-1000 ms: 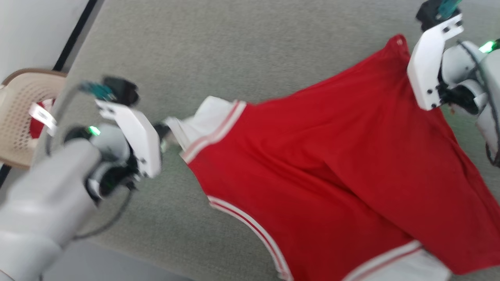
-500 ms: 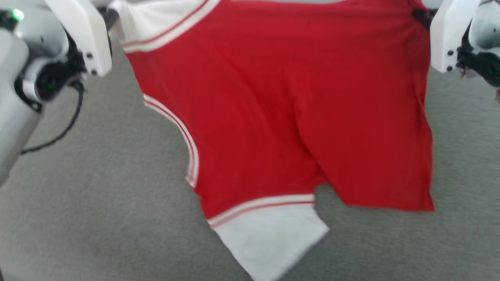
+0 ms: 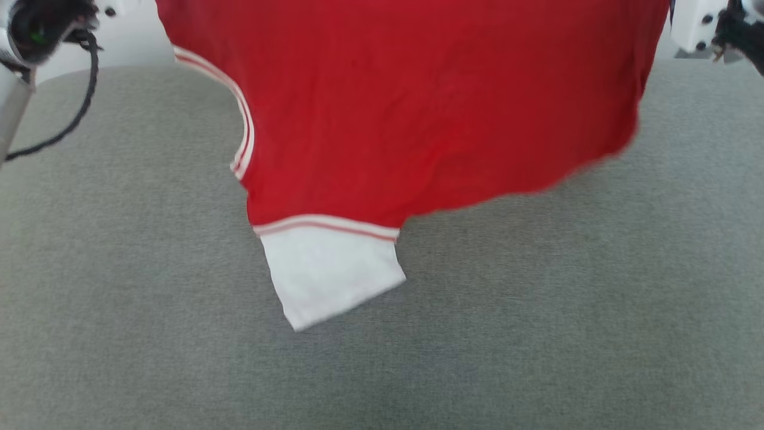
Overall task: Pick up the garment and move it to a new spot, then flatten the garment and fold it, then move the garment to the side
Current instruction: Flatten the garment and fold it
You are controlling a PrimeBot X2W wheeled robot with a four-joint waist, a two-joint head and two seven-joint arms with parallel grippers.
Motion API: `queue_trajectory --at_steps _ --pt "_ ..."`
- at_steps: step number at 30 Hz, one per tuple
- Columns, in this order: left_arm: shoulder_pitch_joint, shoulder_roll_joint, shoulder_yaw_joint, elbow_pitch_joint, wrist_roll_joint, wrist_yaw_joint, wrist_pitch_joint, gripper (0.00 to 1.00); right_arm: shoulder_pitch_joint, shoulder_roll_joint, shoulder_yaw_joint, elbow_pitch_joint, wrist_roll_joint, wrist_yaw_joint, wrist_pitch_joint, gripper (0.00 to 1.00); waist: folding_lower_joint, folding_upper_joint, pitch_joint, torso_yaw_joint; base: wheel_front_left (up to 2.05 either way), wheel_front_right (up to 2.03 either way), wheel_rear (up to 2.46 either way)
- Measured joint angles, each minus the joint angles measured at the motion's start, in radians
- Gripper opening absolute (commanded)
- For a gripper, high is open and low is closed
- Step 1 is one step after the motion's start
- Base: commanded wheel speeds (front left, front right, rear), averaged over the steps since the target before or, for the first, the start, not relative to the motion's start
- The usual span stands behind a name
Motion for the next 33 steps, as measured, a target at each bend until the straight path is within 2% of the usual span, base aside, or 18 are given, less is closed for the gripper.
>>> queue_trajectory --at_steps 5,8,12,14,17,19,20,21,24,28,33 --pt "-0.079 -0.038 0.014 0.097 0.025 -0.023 -0.084 0.00 -0.067 0.040 -0.050 0.074 -0.055 0.000 -0.052 0.00 0.0000 0.0000 0.014 -0.024 0.00 0.00 0.00" --pt "-0.133 -0.064 0.018 0.157 0.059 -0.038 -0.159 0.00 -0.125 0.073 -0.080 0.144 -0.114 0.000 -0.123 0.00 0.0000 0.0000 0.043 -0.026 0.00 0.00 0.00" --pt "-0.239 -0.099 0.033 0.235 0.103 -0.038 -0.306 0.00 -0.228 0.105 -0.130 0.238 -0.235 0.000 -0.311 0.00 0.0000 0.0000 0.091 -0.023 0.00 0.00 0.00" --pt "-0.292 -0.110 0.037 0.265 0.147 -0.032 -0.418 0.00 -0.280 0.125 -0.158 0.285 -0.309 0.000 -0.418 0.00 0.0000 0.0000 0.116 -0.020 0.00 0.00 0.00" --pt "-0.366 -0.119 0.049 0.311 0.192 -0.021 -0.566 0.00 -0.346 0.149 -0.215 0.352 -0.439 0.001 -0.592 0.00 0.0000 0.0000 0.154 -0.016 0.00 0.00 0.00" --pt "-0.410 -0.134 0.065 0.331 0.213 -0.035 -0.609 0.00 -0.392 0.172 -0.258 0.397 -0.566 0.001 -0.701 0.00 0.0000 0.0000 0.187 -0.009 0.00 0.00 0.00" --pt "-0.410 -0.134 0.065 0.331 0.213 -0.035 -0.609 0.00 -0.392 0.172 -0.258 0.397 -0.566 0.001 -0.701 0.00 0.0000 0.0000 0.187 -0.009 0.00 0.00 0.00" --pt "-0.413 -0.137 0.077 0.335 0.225 -0.048 -0.614 0.00 -0.395 0.196 -0.284 0.420 -0.629 0.001 -0.725 0.00 0.0000 0.0000 0.207 -0.003 0.00 0.00 0.00" --pt "-0.378 -0.128 0.108 0.319 0.268 -0.063 -0.615 0.00 -0.372 0.239 -0.311 0.473 -0.679 0.001 -0.729 0.00 0.0000 0.0000 0.229 0.009 0.00 0.00 0.00" --pt "-0.252 -0.135 0.099 0.373 0.271 -0.092 -0.614 0.00 -0.299 0.280 -0.326 0.533 -0.698 0.001 -0.706 0.00 0.0001 0.0000 0.238 0.030 0.00 0.00 0.00" --pt "-0.146 -0.157 0.054 0.428 0.247 -0.102 -0.527 0.00 -0.216 0.308 -0.327 0.558 -0.665 0.001 -0.660 0.00 0.0001 0.0000 0.232 0.046 0.00 0.00 0.00"
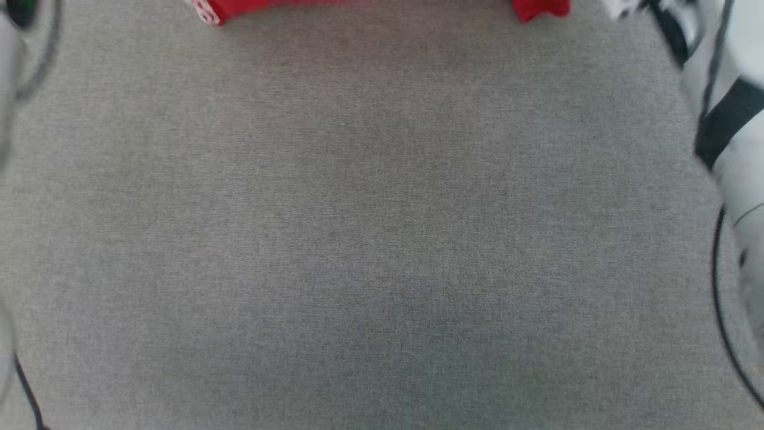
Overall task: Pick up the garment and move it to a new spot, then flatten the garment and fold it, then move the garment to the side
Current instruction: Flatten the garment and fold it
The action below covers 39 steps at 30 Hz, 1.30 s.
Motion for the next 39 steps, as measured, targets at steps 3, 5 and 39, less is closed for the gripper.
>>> queue_trajectory --at_steps 3,5,39 --pt "0.088 -0.008 -0.032 -0.029 -0.064 -0.002 0.131 0.00 0.061 0.020 0.028 0.006 0.044 -0.001 0.039 0.00 0.0000 0.0000 -0.011 0.009 0.00 0.00 0.00" --pt "0.151 -0.008 -0.056 -0.066 -0.101 -0.002 0.223 0.00 0.104 0.027 0.038 0.009 0.096 -0.001 0.065 0.00 0.0000 0.0000 -0.021 0.018 0.00 0.00 0.00" --pt "1.044 0.487 -0.183 -1.072 -0.430 0.365 0.514 0.00 1.214 -0.331 0.136 -1.094 0.488 -0.001 0.491 0.00 0.0000 0.0000 -0.185 0.057 0.00 0.00 0.00"
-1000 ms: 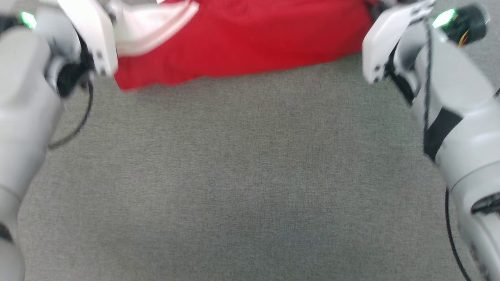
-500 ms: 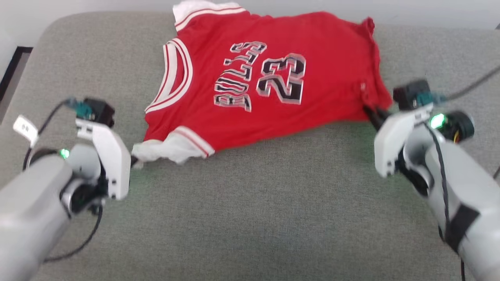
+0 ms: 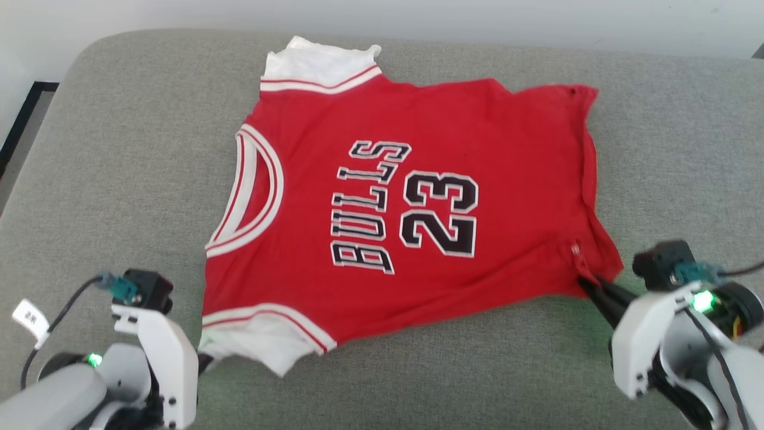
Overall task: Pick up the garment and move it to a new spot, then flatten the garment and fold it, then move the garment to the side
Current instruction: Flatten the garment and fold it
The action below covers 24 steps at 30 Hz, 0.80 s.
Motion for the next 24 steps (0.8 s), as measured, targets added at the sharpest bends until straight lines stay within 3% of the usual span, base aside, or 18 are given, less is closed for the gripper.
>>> queue_trajectory --at_steps 7,13,20,24 --pt "0.082 0.077 -0.008 -0.154 -0.043 0.094 0.014 0.00 0.242 0.001 -0.121 -0.302 -0.027 0.000 0.187 0.00 0.0000 0.0000 0.010 -0.003 0.00 0.00 0.00" --pt "0.097 0.129 0.013 -0.239 -0.048 0.139 -0.001 0.00 0.361 0.042 -0.210 -0.457 -0.037 0.000 0.241 0.00 -0.0001 0.0000 0.025 -0.012 0.00 0.00 0.00" --pt "-0.010 0.201 0.074 -0.296 0.027 0.146 -0.018 0.00 0.366 0.137 -0.287 -0.537 -0.083 0.000 0.246 0.00 0.0000 0.0000 0.041 -0.032 0.00 0.00 0.00" --pt "-0.102 0.212 0.099 -0.288 0.092 0.114 -0.006 0.00 0.326 0.187 -0.311 -0.548 -0.116 0.000 0.247 0.00 0.0000 0.0000 0.053 -0.044 0.00 0.00 0.00"
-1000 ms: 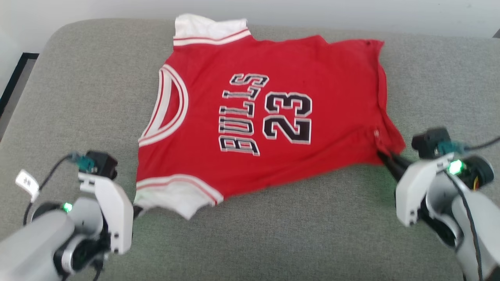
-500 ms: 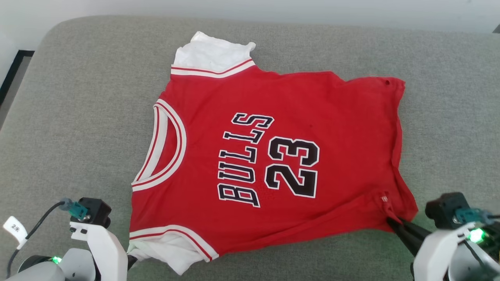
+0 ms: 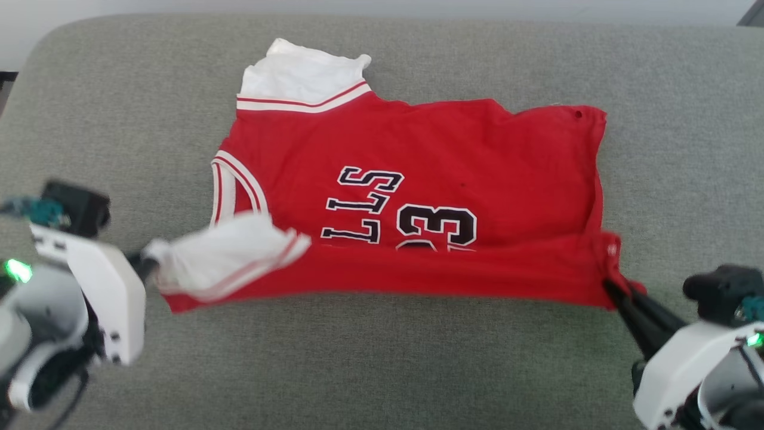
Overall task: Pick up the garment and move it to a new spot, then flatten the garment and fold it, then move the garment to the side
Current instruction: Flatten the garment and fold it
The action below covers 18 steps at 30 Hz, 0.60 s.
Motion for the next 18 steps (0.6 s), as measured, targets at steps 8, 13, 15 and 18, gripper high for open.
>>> queue_trajectory --at_steps 8,13,15,18 --pt "-0.205 -0.092 0.006 0.168 0.128 -0.130 0.052 0.00 -0.160 0.079 -0.030 0.065 -0.081 0.000 -0.016 0.00 0.0000 0.0000 0.039 -0.021 0.00 0.00 0.00" --pt "-0.296 -0.190 -0.012 0.318 0.172 -0.212 0.070 0.00 -0.242 0.097 -0.054 0.142 -0.132 0.000 -0.025 0.00 0.0000 0.0000 0.064 -0.029 0.00 0.00 0.00" --pt "-0.340 -0.263 -0.033 0.456 0.175 -0.279 0.089 0.00 -0.299 0.116 -0.043 0.207 -0.150 0.000 -0.025 0.00 0.0000 0.0000 0.081 -0.036 0.00 0.00 0.00" --pt "-0.366 -0.321 -0.054 0.591 0.175 -0.333 0.112 0.00 -0.350 0.139 -0.026 0.283 -0.151 0.000 -0.013 0.00 0.0000 0.0000 0.095 -0.048 0.00 0.00 0.00"
